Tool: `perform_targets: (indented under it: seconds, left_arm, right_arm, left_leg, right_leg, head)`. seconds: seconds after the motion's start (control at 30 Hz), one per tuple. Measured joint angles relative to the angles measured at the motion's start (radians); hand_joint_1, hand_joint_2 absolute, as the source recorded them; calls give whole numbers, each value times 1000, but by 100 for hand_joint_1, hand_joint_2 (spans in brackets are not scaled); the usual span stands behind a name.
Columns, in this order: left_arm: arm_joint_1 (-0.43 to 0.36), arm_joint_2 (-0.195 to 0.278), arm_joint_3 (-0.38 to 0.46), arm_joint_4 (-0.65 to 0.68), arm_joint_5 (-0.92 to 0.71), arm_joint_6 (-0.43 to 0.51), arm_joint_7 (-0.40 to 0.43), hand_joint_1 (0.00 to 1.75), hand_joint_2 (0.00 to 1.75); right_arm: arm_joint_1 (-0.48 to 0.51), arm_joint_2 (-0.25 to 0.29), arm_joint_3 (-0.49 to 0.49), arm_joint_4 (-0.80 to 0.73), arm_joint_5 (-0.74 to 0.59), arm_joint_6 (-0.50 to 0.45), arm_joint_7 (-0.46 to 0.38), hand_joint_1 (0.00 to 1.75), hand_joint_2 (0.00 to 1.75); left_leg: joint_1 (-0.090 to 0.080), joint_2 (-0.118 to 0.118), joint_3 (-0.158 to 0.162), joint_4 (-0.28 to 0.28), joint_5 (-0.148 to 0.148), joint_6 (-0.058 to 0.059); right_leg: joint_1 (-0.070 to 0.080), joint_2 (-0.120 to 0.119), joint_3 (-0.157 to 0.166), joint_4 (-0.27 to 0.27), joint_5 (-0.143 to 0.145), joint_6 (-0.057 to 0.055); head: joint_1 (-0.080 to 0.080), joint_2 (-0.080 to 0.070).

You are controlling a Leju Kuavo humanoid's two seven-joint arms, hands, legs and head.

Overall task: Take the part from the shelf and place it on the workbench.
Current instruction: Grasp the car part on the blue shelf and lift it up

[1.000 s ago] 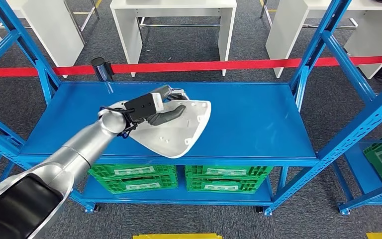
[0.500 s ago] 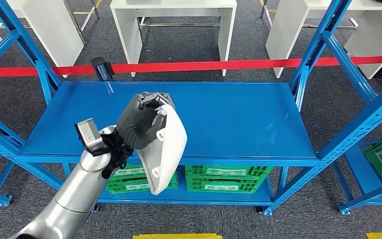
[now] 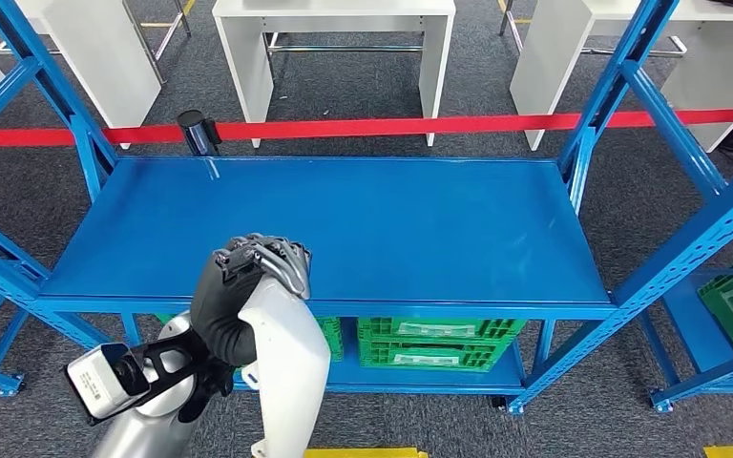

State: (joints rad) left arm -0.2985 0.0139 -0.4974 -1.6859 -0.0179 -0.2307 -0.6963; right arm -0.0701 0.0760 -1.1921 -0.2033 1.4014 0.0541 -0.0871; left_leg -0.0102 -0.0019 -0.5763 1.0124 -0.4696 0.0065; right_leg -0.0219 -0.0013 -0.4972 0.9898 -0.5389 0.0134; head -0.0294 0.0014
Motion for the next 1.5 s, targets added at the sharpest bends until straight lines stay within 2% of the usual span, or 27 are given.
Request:
perform_targets:
  seconds: [0.1, 0.17, 0.27, 0.3, 0.33, 0.37, 0.4, 0.47, 0.5, 0.63, 0.7, 0.77, 0.8, 0.83, 0.87, 0.97, 1.03, 1.1, 1.17, 1.2, 1.27, 1.3, 1.33, 1.37, 1.4, 1.43, 1.5]
  left_arm:
    - [16, 2, 0, -20, 0, 0, -2, 175, 175]
    - [19, 2, 0, -30, 0, 0, -2, 175, 175]
    - [29, 2, 0, -40, -2, 0, 0, 175, 175]
    - [36, 2, 0, -43, -4, -1, 3, 175, 175]
    - [42, 2, 0, -48, -8, -2, 6, 175, 175]
    - [48, 2, 0, -53, -12, -5, 10, 175, 175]
    - [52, 2, 0, -57, -15, -8, 13, 175, 175]
    - [58, 1, 0, -66, -18, -20, 20, 175, 175]
    - [58, 1, -1, -70, -18, -28, 24, 175, 175]
    - [55, -2, -10, -80, -10, -64, 40, 175, 175]
    - [48, -5, -17, -81, -4, -79, 52, 175, 175]
    - [40, -7, -25, -83, -1, -89, 64, 175, 175]
    - [38, -8, -29, -83, 0, -91, 68, 175, 175]
    - [37, -8, -31, -83, 0, -94, 71, 175, 175]
    - [36, -8, -33, -83, 0, -95, 73, 175, 175]
    - [29, -8, -37, -83, 1, -97, 74, 175, 175]
    - [23, -7, -43, -81, 6, -99, 70, 175, 175]
    - [19, -5, -51, -76, 14, -102, 62, 175, 175]
    - [12, -5, -60, -64, 25, -105, 52, 175, 175]
    - [8, -5, -66, -55, 31, -106, 47, 175, 175]
    - [-3, -5, -78, -32, 43, -111, 35, 175, 175]
    - [-8, -6, -84, -18, 48, -113, 29, 175, 175]
    - [-14, -6, -90, -4, 52, -115, 24, 175, 175]
    - [-19, -6, -95, 8, 55, -117, 20, 175, 175]
    - [-26, -7, -99, 18, 57, -118, 18, 175, 175]
    - [-34, -8, -102, 26, 57, -119, 17, 175, 175]
    - [-52, -12, -107, 38, 58, -120, 17, 175, 175]
  right_arm:
    - [-3, 3, 4, 0, 3, 0, 0, 0, 0]
    - [-5, 4, 6, 0, 4, 0, 0, 0, 0]
    - [-5, 5, 10, 0, 11, 2, 0, 0, 0]
    - [-5, 6, 13, 1, 14, 3, 1, 0, 0]
    - [-5, 7, 16, 1, 17, 4, 2, 0, 0]
    - [-6, 8, 19, 1, 21, 6, 3, 0, 0]
    - [-6, 9, 22, 1, 24, 8, 5, 0, 0]
    - [-10, 12, 26, 2, 27, 9, 13, 0, 0]
    - [-12, 14, 28, 2, 25, 9, 17, 0, 0]
    - [-17, 16, 28, 3, -8, 1, 19, 0, 0]
    - [-18, 16, 24, 3, -23, -6, 20, 0, 0]
    - [-18, 16, 21, 3, -28, -9, 23, 0, 0]
    - [-18, 16, 20, 3, -28, -9, 24, 0, 0]
    - [-18, 16, 20, 3, -27, -8, 27, 0, 0]
    - [-18, 16, 20, 3, -26, -6, 30, 0, 0]
    - [-18, 17, 20, 3, -21, 1, 38, 0, 0]
    - [-18, 18, 20, 3, -21, 5, 41, 0, 0]
    - [-18, 18, 19, 3, -25, 6, 47, 0, 0]
    - [-17, 15, 17, 3, -32, 5, 51, 0, 0]
    - [-17, 14, 15, 3, -38, 4, 51, 0, 0]
    - [-17, 10, 11, 3, -52, 2, 49, 0, 0]
    - [-17, 8, 7, 3, -59, 2, 50, 0, 0]
    - [-16, 5, 3, 3, -65, 1, 51, 0, 0]
    - [-16, 2, -2, 3, -71, -1, 53, 0, 0]
    - [-16, -2, -8, 3, -76, -4, 56, 0, 0]
    - [-16, -5, -12, 3, -80, -6, 59, 0, 0]
    - [-18, -11, -19, 3, -86, -13, 70, 0, 0]
  left_leg:
    - [2, 0, 3, -5, 2, 10]
    - [8, 2, 8, -16, 10, 18]
    - [10, 3, 7, -17, 12, 22]
    - [10, 3, 6, -15, 11, 22]
    - [11, 3, 5, -12, 10, 21]
    - [12, 3, 4, -9, 9, 19]
    - [15, 3, 2, -4, 7, 16]
    - [16, 0, -3, 7, 3, 3]
    - [15, -2, -6, 12, 3, -5]
    - [16, -3, -19, 21, 2, -36]
    - [19, -3, -47, 91, -58, -45]
    - [20, -2, -90, 220, -141, -50]
    - [20, -2, -102, 271, -164, -51]
    - [20, -2, -97, 290, -167, -50]
    - [19, -2, -74, 270, -152, -47]
    - [15, -2, 59, 68, -87, -30]
    - [7, -3, 99, -5, -77, -21]
    - [4, -3, 90, -12, -66, -11]
    - [7, 2, 78, -19, -48, 7]
    - [10, 4, 70, -22, -37, 14]
    - [10, 6, 46, -20, -18, 22]
    - [9, 7, 31, -17, -9, 23]
    - [9, 7, 16, -12, 0, 23]
    - [9, 8, 1, -7, 7, 21]
    - [10, 9, -13, -1, 13, 19]
    - [11, 9, -26, 7, 18, 15]
    - [9, 9, -45, 21, 26, 6]
  right_leg:
    - [-2, 0, 3, -1, -3, 10]
    - [-2, 0, -13, 40, -32, 16]
    - [-3, 1, -106, 226, -118, 23]
    - [-4, 1, -133, 273, -127, 25]
    - [-5, 1, -143, 286, -114, 27]
    - [-7, 1, -134, 257, -83, 28]
    - [-9, 0, -107, 197, -43, 29]
    - [-9, 3, -55, 84, 7, 25]
    - [-8, 5, -44, 54, 14, 19]
    - [-6, 9, -59, 46, 24, -19]
    - [-6, 6, -72, 44, 37, -35]
    - [-3, 4, -88, 44, 49, -41]
    - [0, 4, -97, 45, 55, -41]
    - [1, 3, -105, 45, 62, -42]
    - [3, 3, -112, 45, 68, -41]
    - [6, 5, -127, 45, 86, -33]
    - [6, 5, -131, 44, 98, -21]
    - [4, 5, -133, 39, 110, -7]
    - [3, 5, -143, 56, 87, 4]
    - [3, 6, -156, 89, 52, 9]
    - [3, 5, -194, 207, -41, 17]
    - [3, 5, -209, 268, -70, 21]
    - [3, 5, -213, 306, -78, 23]
    - [2, 5, -200, 311, -65, 24]
    - [2, 5, -168, 278, -38, 25]
    - [1, 5, -121, 217, -15, 24]
    - [5, 5, -36, 90, -5, 15]
  head:
    - [0, 0]
    - [2, 0]
    - [7, 0]
    - [8, 0]
    - [8, 0]
    - [8, 0]
    - [8, 0]
    - [10, 0]
    - [10, 0]
    - [6, 0]
    - [1, 0]
    - [-3, 0]
    - [-4, 0]
    - [-4, 0]
    - [-5, 0]
    - [-6, 0]
    - [-6, 0]
    - [-7, 0]
    - [-6, 0]
    - [-4, 0]
    - [1, 0]
    - [2, 0]
    - [3, 0]
    - [4, 0]
    - [4, 0]
    - [5, 0]
    - [6, 0]
